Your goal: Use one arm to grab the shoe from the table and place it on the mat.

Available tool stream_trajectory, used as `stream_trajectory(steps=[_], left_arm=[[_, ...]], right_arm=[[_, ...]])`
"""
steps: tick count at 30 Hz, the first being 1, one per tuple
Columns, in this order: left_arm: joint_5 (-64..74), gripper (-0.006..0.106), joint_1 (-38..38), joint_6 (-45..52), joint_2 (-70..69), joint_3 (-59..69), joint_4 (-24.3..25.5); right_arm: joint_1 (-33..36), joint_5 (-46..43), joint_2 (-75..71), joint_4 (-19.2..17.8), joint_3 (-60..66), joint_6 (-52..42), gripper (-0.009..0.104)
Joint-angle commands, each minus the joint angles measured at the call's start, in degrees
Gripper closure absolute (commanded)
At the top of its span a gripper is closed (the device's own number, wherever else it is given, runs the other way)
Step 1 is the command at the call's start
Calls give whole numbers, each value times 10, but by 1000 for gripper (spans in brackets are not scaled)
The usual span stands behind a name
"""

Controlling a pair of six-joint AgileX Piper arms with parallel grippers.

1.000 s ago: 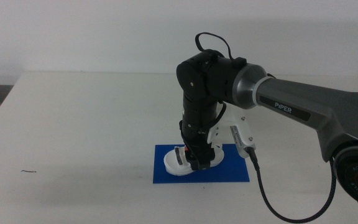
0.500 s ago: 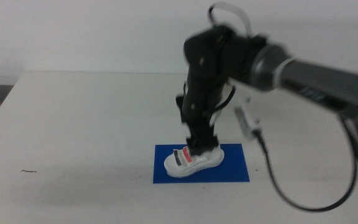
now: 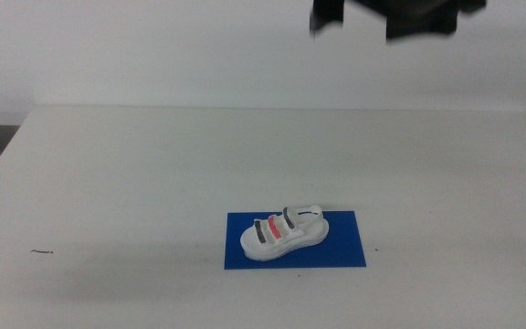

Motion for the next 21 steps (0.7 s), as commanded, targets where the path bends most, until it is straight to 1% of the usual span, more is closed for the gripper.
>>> stream_trajectory(steps=[1,2,3,5,6,8,10,12,14,16,18,20,21], left_arm=[[-7,7,0,-2,3,1,-2],[-7,7,0,-2,3,1,-2],[-7,7,0,-2,3,1,-2],[-7,7,0,-2,3,1,-2],[-7,7,0,-2,3,1,-2],[-7,7,0,-2,3,1,-2],[-7,7,0,-2,3,1,-2],[-7,7,0,-2,3,1,-2],[-7,7,0,-2,3,1,-2],[-7,7,0,-2,3,1,-2],[-7,7,0,-2,3,1,-2],[-7,7,0,-2,3,1,-2],[-7,7,0,-2,3,1,-2]], right_arm=[[-4,-58,-30,-18,-3,-34,2],[-8,-81,-42,-14,-3,-40,2],[-9,-94,-56,-18,1,-67,2],[-13,-97,-85,-26,14,-182,2],[-17,-94,-102,-23,26,-241,2],[-32,-78,-146,1,69,-310,2],[-62,-94,-193,19,131,-317,2],[-103,-145,-256,22,223,-309,2],[-144,-210,-324,39,323,-324,2],[-183,-290,-406,80,443,-362,2],[-222,-381,-486,129,560,-404,2],[-252,-447,-547,153,651,-419,2],[-264,-471,-578,158,695,-419,2]])
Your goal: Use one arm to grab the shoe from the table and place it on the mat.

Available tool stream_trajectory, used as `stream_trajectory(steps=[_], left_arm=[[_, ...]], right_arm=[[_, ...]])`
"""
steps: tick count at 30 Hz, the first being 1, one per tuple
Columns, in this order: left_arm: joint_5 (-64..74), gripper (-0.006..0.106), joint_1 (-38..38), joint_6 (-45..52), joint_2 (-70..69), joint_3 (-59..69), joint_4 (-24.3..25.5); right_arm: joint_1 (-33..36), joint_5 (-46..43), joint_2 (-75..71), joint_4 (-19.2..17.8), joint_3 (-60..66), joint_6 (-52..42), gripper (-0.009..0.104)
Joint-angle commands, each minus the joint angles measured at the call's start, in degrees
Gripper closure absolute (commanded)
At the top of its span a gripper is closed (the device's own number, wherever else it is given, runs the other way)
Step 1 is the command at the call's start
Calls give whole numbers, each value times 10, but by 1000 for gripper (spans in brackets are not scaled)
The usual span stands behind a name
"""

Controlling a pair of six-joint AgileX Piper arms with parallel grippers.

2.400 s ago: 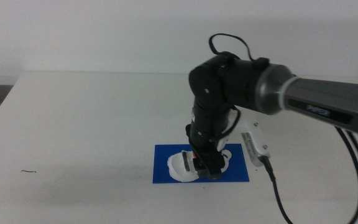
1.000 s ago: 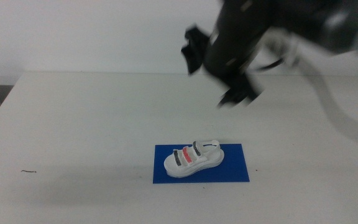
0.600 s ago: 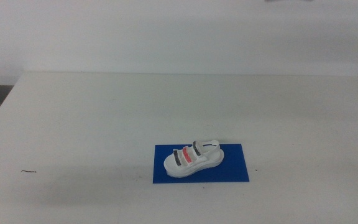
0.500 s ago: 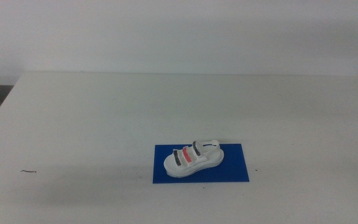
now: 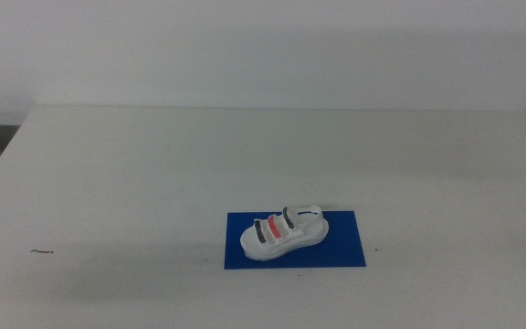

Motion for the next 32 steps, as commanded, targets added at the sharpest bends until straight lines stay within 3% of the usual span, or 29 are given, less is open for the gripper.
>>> stream_trajectory(steps=[1,8,15,23,32], left_arm=[[-7,7,0,-2,3,1,-2],[-7,7,0,-2,3,1,-2],[-7,7,0,-2,3,1,-2],[-7,7,0,-2,3,1,-2],[-7,7,0,-2,3,1,-2]], right_arm=[[-31,-81,-73,26,97,-18,2],[-43,-242,-231,36,319,-2,2],[-43,-238,-316,36,442,0,2],[-43,-226,-415,36,455,0,2],[-45,-240,-415,40,455,0,2]])
